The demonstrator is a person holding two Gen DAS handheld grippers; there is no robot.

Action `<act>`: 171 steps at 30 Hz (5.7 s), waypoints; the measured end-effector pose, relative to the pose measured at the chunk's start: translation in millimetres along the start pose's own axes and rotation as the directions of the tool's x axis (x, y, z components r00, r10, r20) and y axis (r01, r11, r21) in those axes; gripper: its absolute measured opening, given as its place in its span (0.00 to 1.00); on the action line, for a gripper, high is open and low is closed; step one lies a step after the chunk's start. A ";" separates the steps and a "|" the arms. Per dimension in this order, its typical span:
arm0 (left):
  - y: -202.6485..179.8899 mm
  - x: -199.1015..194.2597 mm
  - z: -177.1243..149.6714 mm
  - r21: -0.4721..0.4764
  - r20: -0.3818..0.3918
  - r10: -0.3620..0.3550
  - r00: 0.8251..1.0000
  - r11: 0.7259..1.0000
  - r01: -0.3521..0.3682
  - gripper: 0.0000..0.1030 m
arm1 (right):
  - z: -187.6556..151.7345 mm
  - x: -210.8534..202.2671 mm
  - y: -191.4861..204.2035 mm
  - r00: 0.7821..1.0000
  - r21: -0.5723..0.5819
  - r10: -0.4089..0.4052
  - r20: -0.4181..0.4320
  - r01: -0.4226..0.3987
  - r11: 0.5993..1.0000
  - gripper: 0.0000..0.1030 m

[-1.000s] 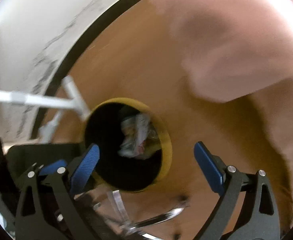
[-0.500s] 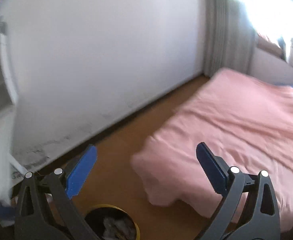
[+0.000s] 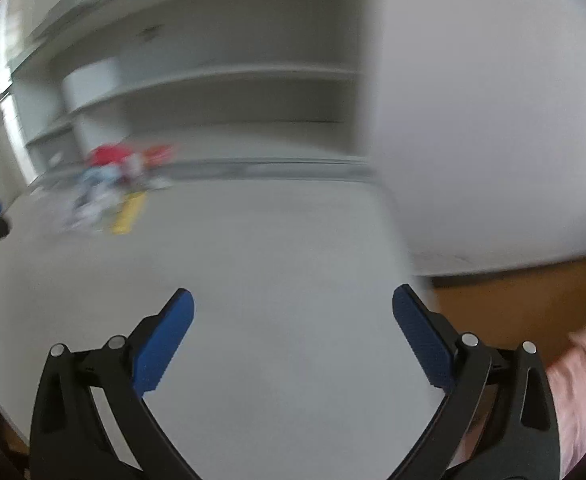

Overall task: Collect trash
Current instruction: 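Swing both tools back toward the desk, then grasp the clear plastic bag with the left tool while the right tool grasps the white plastic bag, then carry both plastic bags over the bin and open both tools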

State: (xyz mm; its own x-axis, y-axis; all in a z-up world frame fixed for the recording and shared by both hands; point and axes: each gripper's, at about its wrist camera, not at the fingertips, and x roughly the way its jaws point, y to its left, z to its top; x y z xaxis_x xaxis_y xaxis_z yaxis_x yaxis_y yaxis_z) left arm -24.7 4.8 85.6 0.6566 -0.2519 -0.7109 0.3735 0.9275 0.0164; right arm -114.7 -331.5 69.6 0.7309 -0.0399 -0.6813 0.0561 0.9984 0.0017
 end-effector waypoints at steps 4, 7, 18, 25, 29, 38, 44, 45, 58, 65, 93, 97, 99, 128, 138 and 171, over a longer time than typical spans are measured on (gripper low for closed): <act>25.4 15.1 3.9 -0.010 -0.028 -0.154 0.988 0.988 0.153 0.94 | 22.8 30.1 60.3 0.997 -0.066 0.065 -0.029 -0.067 0.996 0.93; 29.0 37.0 16.8 0.034 -0.043 -0.186 0.982 0.982 0.187 0.94 | 37.3 48.4 87.3 0.996 -0.077 0.072 -0.051 -0.076 0.994 0.93; 8.7 88.6 26.1 0.071 -0.140 -0.257 0.956 0.961 0.268 0.39 | 65.1 96.2 137.3 0.984 -0.102 0.148 -0.103 -0.158 0.982 0.93; 45.7 60.4 3.7 0.005 -0.096 -0.155 0.983 0.988 0.157 0.26 | 70.7 104.1 152.5 0.973 -0.075 0.208 -0.096 -0.215 0.974 0.93; 71.7 39.4 -8.1 -0.057 -0.082 -0.076 0.994 0.996 0.072 0.26 | 70.4 104.1 163.5 0.961 -0.066 0.262 -0.090 -0.268 0.961 0.93; 74.2 39.1 -16.4 -0.050 -0.125 -0.017 0.992 0.999 0.010 0.77 | 64.4 102.8 182.2 0.954 -0.089 0.283 -0.099 -0.292 0.952 0.93; 73.6 55.1 -17.0 0.022 -0.189 -0.004 0.982 1.000 0.008 0.71 | 69.6 108.3 182.3 0.955 -0.069 0.275 -0.108 -0.283 0.957 0.93; 73.0 57.9 -17.7 0.024 -0.196 -0.002 0.981 1.000 0.006 0.63 | 71.7 110.7 182.9 0.956 -0.068 0.272 -0.109 -0.280 0.957 0.91; 70.9 55.1 -15.8 -0.015 -0.129 -0.042 0.991 0.999 0.040 0.37 | 77.4 142.8 188.4 0.938 -0.055 0.297 -0.176 -0.311 0.949 0.38; 70.8 50.2 -15.7 -0.064 -0.120 -0.036 0.992 0.998 0.028 0.37 | 69.1 116.7 170.4 0.934 -0.046 0.325 -0.148 -0.334 0.941 0.35; 33.4 15.2 -17.7 -0.055 -0.063 -0.043 0.997 0.998 0.040 0.37 | 45.9 36.6 104.5 0.908 0.006 0.419 -0.004 -0.419 0.908 0.32; 33.4 12.2 -18.0 -0.060 -0.058 -0.038 0.998 0.998 0.035 0.37 | 20.1 69.4 126.6 0.833 0.047 0.508 -0.218 -0.511 0.858 0.32; 34.9 10.6 -18.6 -0.061 -0.056 -0.033 0.998 0.998 0.029 0.37 | 8.4 76.4 131.4 0.774 0.110 0.578 -0.257 -0.571 0.813 0.32; 27.0 -15.0 -21.1 -0.049 -0.043 0.014 0.999 0.999 -0.016 0.38 | 16.8 44.0 130.6 0.814 0.069 0.566 -0.135 -0.562 0.824 0.32; -71.6 -17.8 10.5 0.079 0.006 -0.104 0.995 0.992 0.103 0.38 | 19.8 -11.2 38.4 0.897 0.028 0.443 0.008 -0.443 0.896 0.32; -540.3 186.7 -248.9 0.392 -0.706 -0.251 0.663 0.641 0.660 0.47 | -402.3 50.4 -284.8 0.840 0.722 0.348 -0.415 0.072 0.688 0.41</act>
State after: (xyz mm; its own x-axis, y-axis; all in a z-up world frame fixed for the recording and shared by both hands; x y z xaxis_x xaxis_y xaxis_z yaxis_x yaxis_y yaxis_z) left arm -267.0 -474.6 -231.0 -0.1211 -0.2043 -0.9714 0.9297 0.3196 -0.1831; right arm -367.4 -602.0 -259.7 0.3512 0.3303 -0.8761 0.5820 0.6560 0.4806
